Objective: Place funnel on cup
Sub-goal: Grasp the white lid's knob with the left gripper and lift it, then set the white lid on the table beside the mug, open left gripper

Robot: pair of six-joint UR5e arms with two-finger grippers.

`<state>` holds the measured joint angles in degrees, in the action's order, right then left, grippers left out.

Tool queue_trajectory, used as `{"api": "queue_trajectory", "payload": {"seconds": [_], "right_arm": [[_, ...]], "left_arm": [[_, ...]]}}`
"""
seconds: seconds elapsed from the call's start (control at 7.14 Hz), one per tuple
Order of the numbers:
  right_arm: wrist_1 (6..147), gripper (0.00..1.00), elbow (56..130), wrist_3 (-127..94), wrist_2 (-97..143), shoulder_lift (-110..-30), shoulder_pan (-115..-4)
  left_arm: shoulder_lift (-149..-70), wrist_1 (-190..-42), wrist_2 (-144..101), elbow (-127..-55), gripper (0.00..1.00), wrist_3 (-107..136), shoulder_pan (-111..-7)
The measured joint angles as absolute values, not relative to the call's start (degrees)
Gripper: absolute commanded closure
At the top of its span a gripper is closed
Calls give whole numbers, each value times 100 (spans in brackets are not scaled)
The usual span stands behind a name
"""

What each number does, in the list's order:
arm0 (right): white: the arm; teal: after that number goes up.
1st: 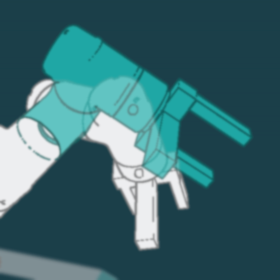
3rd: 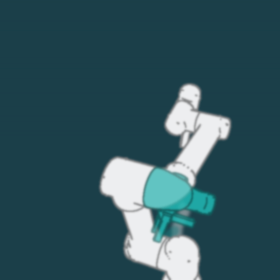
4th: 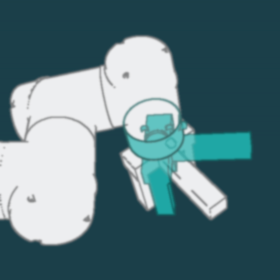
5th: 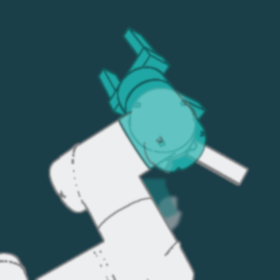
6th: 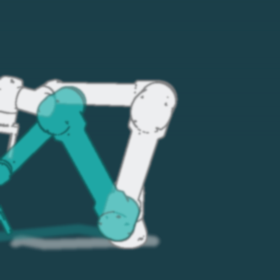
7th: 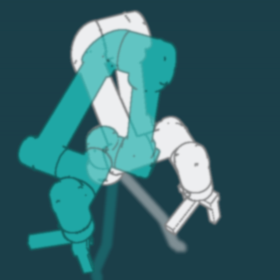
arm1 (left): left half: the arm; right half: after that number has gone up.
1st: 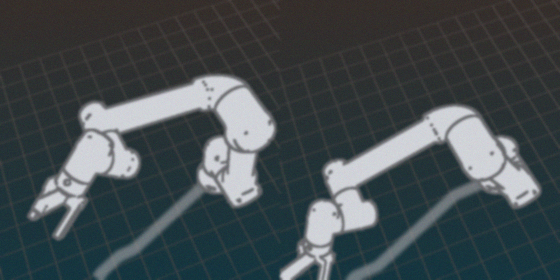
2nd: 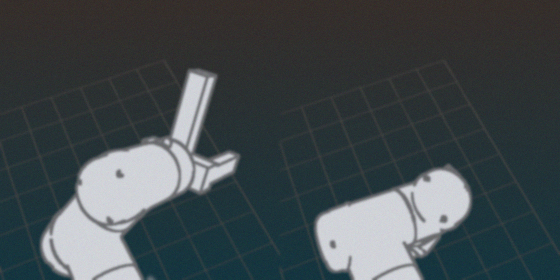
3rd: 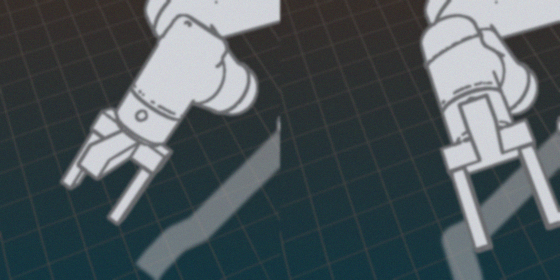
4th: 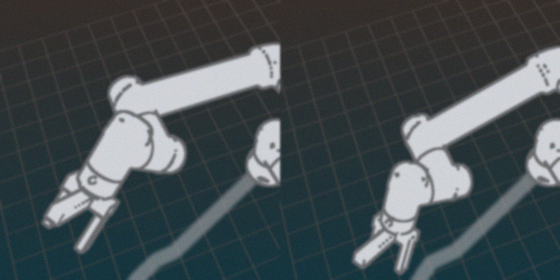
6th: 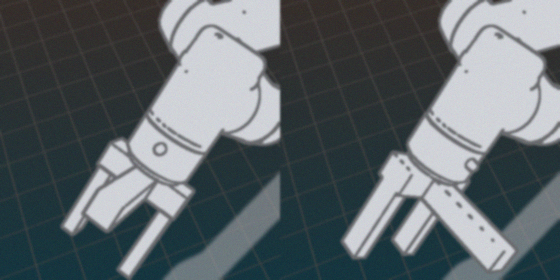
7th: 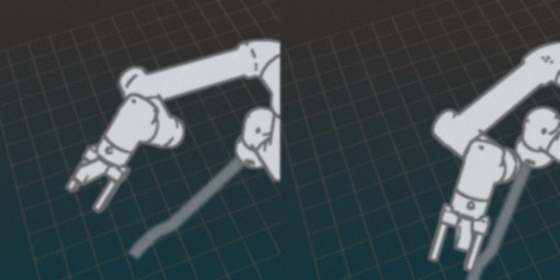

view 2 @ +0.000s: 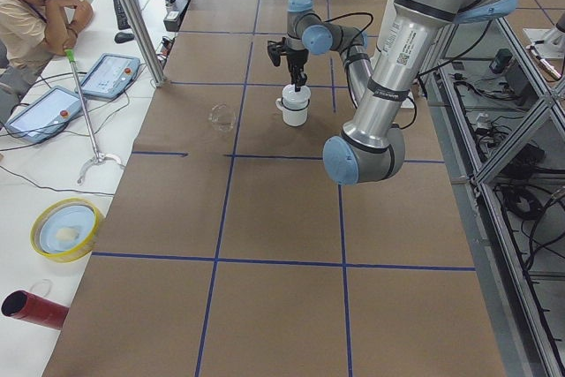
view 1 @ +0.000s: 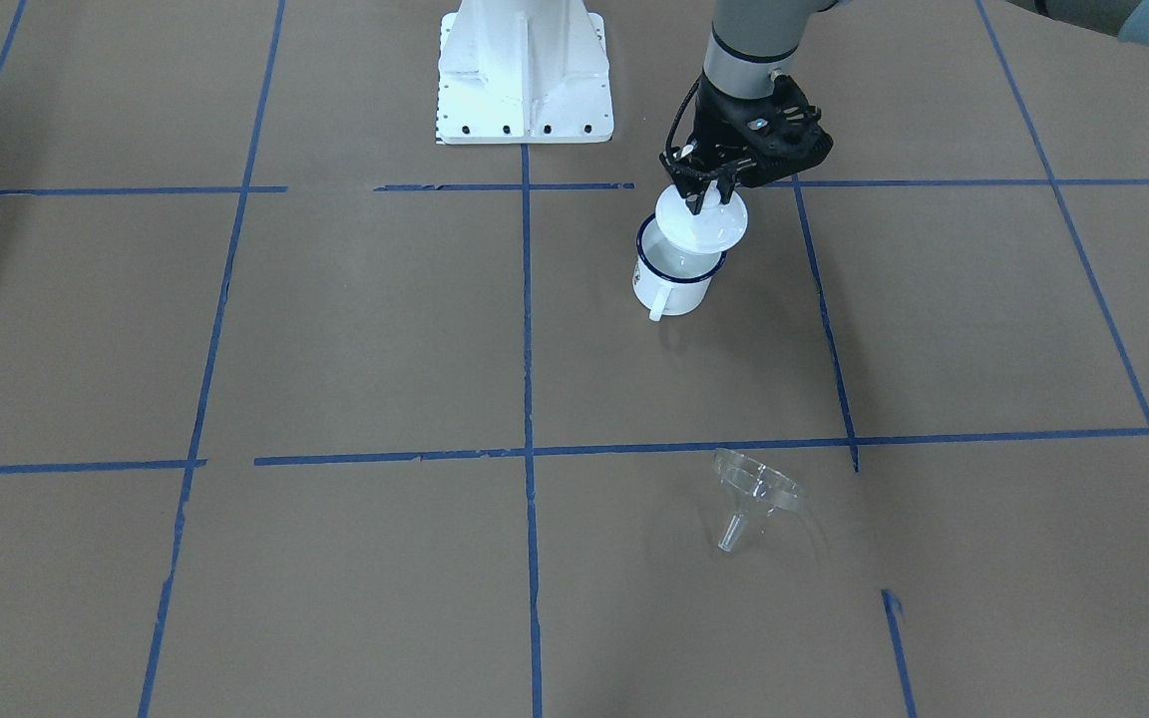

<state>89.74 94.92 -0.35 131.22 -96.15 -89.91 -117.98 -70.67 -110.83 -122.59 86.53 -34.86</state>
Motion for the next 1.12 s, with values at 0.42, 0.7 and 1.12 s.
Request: {"api": "queue_trajectory", "payload": {"seconds": [0.42,0.7,1.12], "right_arm": [[8974,0,9488,-35,13122,-9615,-8991],[8974,0,9484,-35,13122,-9615,-8991],[8974,0,9486,-35,13122,-9615,-8991]], "left_arm": [[-11307,-7113,-11139,-12484,100,8036,-3928],[-10592,-8036,-11278,-12341,100,7837,-3968],[-10126,-9268,-11611,-11527,100,7911,-3948]]}}
